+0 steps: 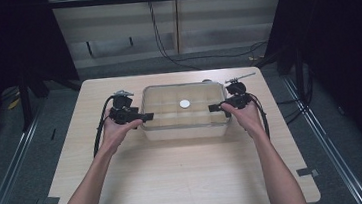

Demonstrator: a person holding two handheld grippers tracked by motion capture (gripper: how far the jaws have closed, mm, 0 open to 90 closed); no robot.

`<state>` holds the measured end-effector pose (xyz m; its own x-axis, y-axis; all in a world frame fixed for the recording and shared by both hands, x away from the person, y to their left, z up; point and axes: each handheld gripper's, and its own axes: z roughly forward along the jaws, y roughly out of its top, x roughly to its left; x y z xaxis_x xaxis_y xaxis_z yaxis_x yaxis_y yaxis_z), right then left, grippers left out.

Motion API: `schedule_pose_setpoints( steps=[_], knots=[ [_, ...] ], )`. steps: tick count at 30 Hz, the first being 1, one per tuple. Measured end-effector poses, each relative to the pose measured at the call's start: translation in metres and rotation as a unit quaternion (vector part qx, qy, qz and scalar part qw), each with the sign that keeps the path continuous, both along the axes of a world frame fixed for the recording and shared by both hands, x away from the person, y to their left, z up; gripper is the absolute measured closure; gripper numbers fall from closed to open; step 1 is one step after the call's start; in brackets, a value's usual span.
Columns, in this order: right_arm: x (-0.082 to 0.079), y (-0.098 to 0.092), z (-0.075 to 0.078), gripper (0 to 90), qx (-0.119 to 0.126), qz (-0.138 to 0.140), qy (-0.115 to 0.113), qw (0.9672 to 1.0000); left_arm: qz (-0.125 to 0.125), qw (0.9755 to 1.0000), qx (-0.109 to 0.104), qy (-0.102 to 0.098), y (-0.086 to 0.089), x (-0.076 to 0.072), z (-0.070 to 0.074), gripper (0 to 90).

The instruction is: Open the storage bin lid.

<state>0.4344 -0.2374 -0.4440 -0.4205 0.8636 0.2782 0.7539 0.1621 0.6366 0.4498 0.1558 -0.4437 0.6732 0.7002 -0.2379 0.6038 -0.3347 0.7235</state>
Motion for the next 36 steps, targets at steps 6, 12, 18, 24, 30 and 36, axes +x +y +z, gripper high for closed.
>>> schedule_pose_setpoints(
  steps=[6,12,18,24,30,36],
  knots=[
    [0.003,0.001,-0.004,8.0,0.012,-0.011,-0.007,0.9998,-0.008,1.0000,-0.003,0.002,-0.007,0.003,-0.002,19.6],
    [0.004,0.005,-0.005,6.5,0.011,-0.022,-0.010,0.9997,-0.011,0.9998,0.011,0.011,-0.011,0.008,-0.001,15.0],
    [0.003,0.004,-0.005,6.9,0.015,-0.022,-0.006,0.9996,-0.022,0.9993,-0.008,0.029,-0.008,0.012,-0.004,16.8],
    [0.003,0.004,-0.005,5.8,0.013,-0.021,-0.007,0.9997,-0.021,0.9994,-0.008,0.027,-0.008,0.013,-0.004,18.3],
    [0.005,0.006,-0.006,5.7,0.010,-0.028,-0.013,0.9995,-0.018,0.9992,-0.017,0.032,-0.010,0.015,-0.006,17.1],
    [0.007,0.009,-0.008,5.7,0.012,-0.044,-0.022,0.9987,-0.005,0.9994,-0.018,0.029,-0.012,0.016,-0.006,16.7]
  ],
)
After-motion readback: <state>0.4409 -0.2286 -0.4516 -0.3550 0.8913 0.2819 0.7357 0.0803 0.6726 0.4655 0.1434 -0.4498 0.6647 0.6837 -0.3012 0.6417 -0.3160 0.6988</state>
